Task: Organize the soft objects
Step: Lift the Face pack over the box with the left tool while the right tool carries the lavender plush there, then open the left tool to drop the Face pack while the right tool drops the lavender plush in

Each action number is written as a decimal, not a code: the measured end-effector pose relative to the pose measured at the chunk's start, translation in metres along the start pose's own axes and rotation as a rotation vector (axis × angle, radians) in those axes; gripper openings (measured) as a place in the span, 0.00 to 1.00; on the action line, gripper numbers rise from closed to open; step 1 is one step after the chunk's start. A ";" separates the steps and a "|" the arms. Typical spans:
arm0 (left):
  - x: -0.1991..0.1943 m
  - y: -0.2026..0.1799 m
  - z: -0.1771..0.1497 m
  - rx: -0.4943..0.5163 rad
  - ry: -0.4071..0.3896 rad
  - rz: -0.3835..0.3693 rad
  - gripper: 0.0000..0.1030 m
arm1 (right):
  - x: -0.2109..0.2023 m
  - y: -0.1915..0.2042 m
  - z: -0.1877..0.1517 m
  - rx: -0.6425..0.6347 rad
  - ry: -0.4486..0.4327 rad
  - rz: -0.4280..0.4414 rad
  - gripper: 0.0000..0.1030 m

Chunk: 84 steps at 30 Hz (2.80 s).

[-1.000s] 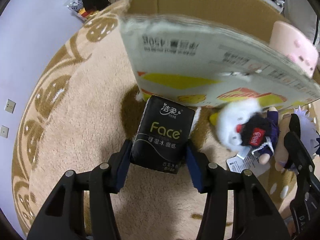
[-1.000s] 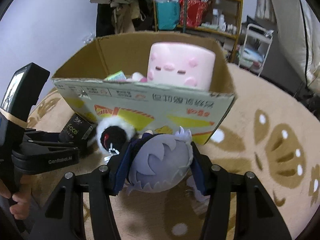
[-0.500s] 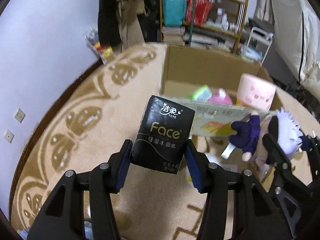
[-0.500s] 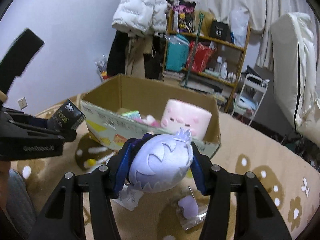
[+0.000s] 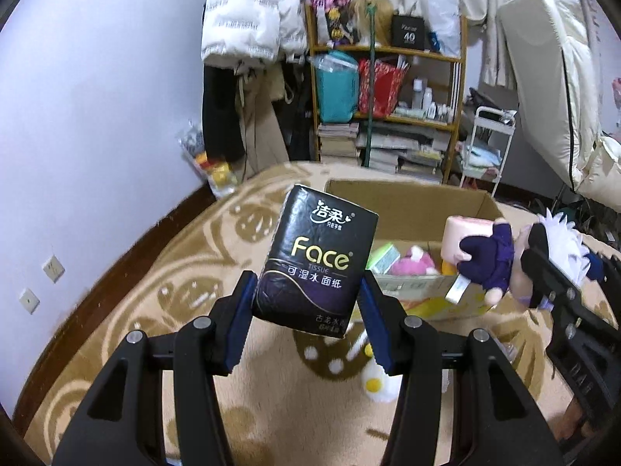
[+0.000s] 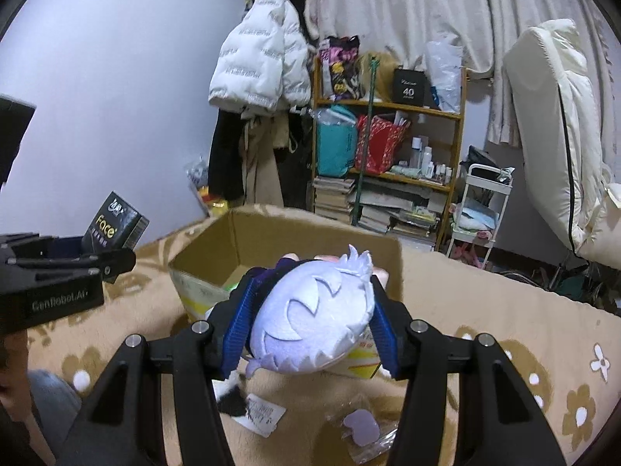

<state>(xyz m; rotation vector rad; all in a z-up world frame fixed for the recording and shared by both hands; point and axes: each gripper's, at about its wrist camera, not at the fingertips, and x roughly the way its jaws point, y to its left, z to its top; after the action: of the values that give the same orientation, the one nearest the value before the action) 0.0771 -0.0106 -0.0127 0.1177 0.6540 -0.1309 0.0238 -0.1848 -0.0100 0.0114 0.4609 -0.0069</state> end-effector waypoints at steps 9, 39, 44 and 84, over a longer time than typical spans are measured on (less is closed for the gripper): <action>-0.017 -0.009 0.018 0.044 -0.100 -0.013 0.50 | -0.010 -0.023 0.033 0.053 -0.080 0.016 0.57; 0.061 -0.024 0.065 0.067 -0.072 -0.066 0.50 | 0.072 -0.059 0.057 0.159 -0.049 0.130 0.58; 0.076 -0.032 0.062 0.089 -0.039 -0.069 0.50 | 0.084 -0.060 0.048 0.170 -0.016 0.163 0.59; 0.041 -0.023 0.031 0.102 0.000 0.036 0.90 | 0.067 -0.076 0.037 0.227 0.077 0.163 1.00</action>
<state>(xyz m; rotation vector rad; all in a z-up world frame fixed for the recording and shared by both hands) 0.1239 -0.0416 -0.0146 0.2274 0.6453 -0.1297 0.0999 -0.2614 -0.0077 0.2729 0.5329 0.1019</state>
